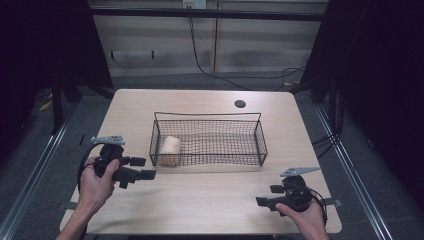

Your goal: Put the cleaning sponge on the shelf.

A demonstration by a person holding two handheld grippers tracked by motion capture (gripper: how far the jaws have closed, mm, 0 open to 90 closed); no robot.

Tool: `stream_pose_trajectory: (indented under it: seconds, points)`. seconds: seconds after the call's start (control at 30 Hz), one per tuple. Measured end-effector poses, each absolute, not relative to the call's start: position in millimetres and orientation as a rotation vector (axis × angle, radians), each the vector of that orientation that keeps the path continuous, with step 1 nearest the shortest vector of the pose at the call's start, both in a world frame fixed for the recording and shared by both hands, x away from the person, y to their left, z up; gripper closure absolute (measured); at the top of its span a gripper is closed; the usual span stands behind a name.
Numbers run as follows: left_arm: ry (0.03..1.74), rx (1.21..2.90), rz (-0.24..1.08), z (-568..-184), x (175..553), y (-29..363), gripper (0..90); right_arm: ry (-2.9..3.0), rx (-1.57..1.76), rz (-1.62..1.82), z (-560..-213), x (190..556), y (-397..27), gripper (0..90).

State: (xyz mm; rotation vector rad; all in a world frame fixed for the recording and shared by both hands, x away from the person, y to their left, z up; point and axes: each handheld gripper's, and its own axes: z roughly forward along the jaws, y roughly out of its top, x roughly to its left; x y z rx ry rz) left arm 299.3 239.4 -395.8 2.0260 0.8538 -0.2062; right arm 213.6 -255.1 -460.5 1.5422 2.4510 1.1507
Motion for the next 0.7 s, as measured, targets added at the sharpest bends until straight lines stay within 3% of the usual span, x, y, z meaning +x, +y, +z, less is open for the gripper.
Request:
stream_pose_trajectory:
  seconds: [0.7]
  points:
    - [0.993, 2.015, -0.200, -448, 265, 251, 18.0, 2.439, 1.526, 1.145, -460, 213, -255, 18.8]
